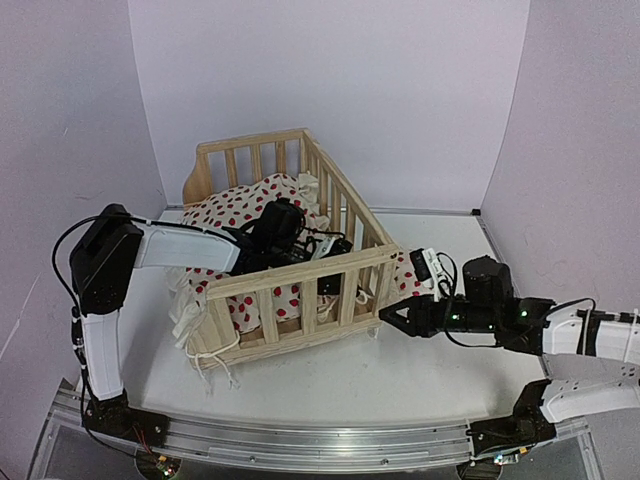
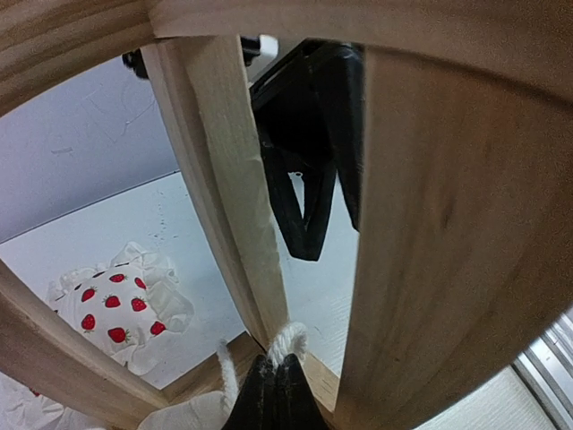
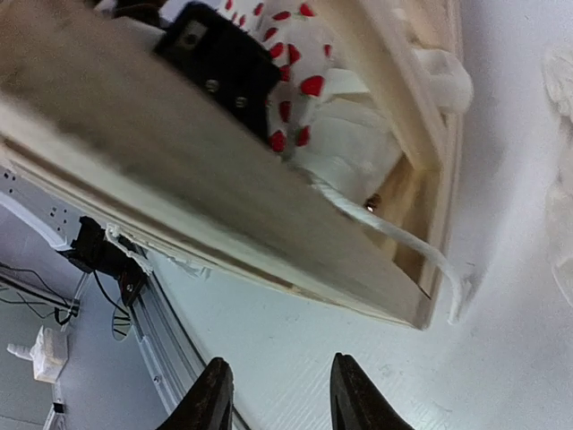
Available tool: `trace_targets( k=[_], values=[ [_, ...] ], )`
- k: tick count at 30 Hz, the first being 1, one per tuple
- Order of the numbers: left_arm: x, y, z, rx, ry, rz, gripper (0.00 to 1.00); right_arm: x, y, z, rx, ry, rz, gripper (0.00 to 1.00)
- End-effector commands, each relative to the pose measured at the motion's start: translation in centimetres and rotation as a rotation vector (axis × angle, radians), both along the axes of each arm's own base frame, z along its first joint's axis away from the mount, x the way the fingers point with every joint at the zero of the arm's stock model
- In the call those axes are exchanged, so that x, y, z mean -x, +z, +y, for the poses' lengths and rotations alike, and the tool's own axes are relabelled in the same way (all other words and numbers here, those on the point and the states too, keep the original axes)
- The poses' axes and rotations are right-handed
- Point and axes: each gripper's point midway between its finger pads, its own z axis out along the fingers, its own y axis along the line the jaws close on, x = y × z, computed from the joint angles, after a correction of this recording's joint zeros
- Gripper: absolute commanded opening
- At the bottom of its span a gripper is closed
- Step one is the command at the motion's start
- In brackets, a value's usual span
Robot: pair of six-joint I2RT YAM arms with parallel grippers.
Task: Set up the pet bed
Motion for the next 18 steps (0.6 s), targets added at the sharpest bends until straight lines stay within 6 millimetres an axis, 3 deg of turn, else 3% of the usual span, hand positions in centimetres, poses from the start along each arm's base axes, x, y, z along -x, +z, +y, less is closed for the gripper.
trace_targets(
  k=[1,5,13,18],
  values=[
    [0.8,2.5,-0.9,0.072,-0.056,-0.024,0.00,-0.1,4.8,2.4,-0.015,0.056,-0.365,0.36],
    [1.2,2.4,-0.6,0.071,-0.076,-0.011,0.00,0.0,4.3,2.5,0.095,0.053,-0.553,0.32],
    [1.8,2.6,-0.3,0.080,-0.107,0.001,0.00,-1.5,2.7,2.3,0.167,-0.055,-0.616,0.29],
    [2.2,2.7,-0.2,0.087,-0.136,0.016,0.00,-2.0,2.9,2.6,0.170,-0.076,-0.668,0.29]
  ],
)
